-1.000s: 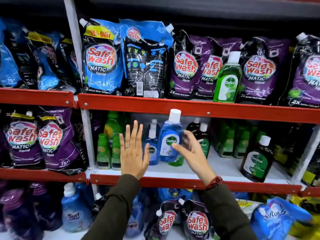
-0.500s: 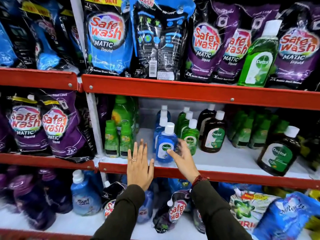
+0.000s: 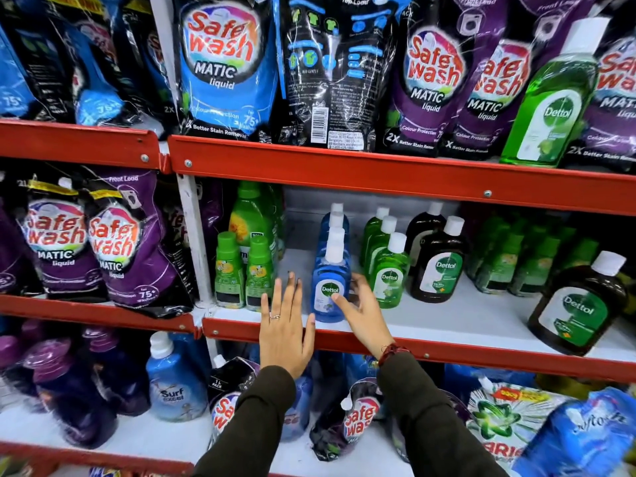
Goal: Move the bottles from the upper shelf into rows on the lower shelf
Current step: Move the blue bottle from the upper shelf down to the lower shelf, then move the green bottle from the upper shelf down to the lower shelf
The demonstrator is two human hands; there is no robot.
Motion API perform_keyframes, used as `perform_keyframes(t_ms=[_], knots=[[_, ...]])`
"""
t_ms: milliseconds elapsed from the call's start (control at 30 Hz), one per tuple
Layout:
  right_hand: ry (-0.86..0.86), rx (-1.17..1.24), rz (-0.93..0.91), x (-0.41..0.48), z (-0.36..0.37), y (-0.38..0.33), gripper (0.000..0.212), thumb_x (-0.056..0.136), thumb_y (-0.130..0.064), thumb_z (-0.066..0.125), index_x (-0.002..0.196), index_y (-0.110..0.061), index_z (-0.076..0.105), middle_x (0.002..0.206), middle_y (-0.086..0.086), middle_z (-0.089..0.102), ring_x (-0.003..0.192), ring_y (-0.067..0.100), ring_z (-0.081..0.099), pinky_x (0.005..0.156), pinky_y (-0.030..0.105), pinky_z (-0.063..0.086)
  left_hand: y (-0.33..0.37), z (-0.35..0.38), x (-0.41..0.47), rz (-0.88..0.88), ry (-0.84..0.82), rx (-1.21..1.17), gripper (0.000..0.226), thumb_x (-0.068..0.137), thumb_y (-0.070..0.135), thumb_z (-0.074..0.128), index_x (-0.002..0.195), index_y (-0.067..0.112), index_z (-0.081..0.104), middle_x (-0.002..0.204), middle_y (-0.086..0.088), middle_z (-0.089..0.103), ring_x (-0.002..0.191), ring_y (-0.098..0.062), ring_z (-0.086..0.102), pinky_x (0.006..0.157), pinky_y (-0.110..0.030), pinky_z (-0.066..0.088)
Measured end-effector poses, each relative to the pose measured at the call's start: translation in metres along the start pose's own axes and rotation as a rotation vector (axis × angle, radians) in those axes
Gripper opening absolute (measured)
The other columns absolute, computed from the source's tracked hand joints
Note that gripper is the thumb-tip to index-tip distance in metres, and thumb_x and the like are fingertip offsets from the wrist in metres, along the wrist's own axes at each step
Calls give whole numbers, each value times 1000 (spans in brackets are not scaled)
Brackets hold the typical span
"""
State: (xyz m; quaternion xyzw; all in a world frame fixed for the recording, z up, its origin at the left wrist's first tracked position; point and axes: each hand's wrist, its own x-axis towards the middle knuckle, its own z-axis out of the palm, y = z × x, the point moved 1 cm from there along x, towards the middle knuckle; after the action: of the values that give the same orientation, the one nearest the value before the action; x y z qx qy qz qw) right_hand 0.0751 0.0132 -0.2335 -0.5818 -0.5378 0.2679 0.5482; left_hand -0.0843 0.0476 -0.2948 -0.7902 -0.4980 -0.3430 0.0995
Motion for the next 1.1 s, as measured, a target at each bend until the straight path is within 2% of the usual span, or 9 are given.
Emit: perform_keyframes(t_ms=[67,200,300,333,467,600,733,867,1100], knots=[[-8,-15,-10,1,0,2,46,95,-6,63,136,-6,45,125,1,60,100,-17,61,85,9,52,0,1,0,1,-3,5,66,101,40,30,157,7,29,168,-13,21,157,-30,13,123,-55,16],[-19,-40,-27,-2,-1,2,45,96,-11,63,137,-13,46,129,-1,60,106,-18,59,103,31,53,0,-1,-1,1,-13,6,65,101,40,29,157,7,30,168,-13,21,156,-31,15,123,-56,17],[4,-106,-55,-10,-4,-2,54,96,-17,64,145,-13,41,133,-6,54,109,-20,53,100,15,50,1,-3,-1,9,-13,-2,66,102,41,27,158,8,26,169,-12,19,157,-30,13,123,-55,15],[28,-134,-72,-14,-5,-2,57,97,-22,63,147,-14,39,136,-7,52,112,-17,53,100,16,50,0,-3,-1,12,-15,-8,66,102,42,26,159,8,24,169,-11,18,157,-29,12,124,-55,14],[181,-342,-194,-31,-22,-3,49,100,-40,52,145,-25,39,142,-4,51,128,10,50,107,38,48,2,-8,-3,-10,-5,-77,68,104,46,22,161,11,15,171,-8,10,158,-24,3,126,-53,10],[399,-589,-376,-41,-49,-25,43,101,-37,50,140,-19,46,137,3,50,127,17,46,108,37,42,20,-24,0,18,49,-129,67,104,44,24,162,13,10,172,-7,6,159,-25,0,127,-51,2],[537,-700,-492,-46,-77,-55,43,98,-32,55,138,-16,51,145,6,47,135,22,43,113,32,26,55,-47,18,61,121,-183,67,103,40,28,162,13,12,172,-6,7,159,-24,-1,128,-50,-4],[650,-750,-538,-47,-110,-86,42,98,-35,56,137,-19,52,148,4,46,138,26,43,111,48,34,95,-75,45,144,215,-195,69,103,39,33,162,14,9,171,-9,8,158,-27,-2,127,-51,-4],[784,-706,-619,-43,-176,-151,46,99,-38,54,140,-19,50,147,4,46,138,23,42,113,41,31,158,-126,102,232,385,-107,71,103,37,41,162,12,8,170,-7,0,157,-24,-12,126,-46,-14]])
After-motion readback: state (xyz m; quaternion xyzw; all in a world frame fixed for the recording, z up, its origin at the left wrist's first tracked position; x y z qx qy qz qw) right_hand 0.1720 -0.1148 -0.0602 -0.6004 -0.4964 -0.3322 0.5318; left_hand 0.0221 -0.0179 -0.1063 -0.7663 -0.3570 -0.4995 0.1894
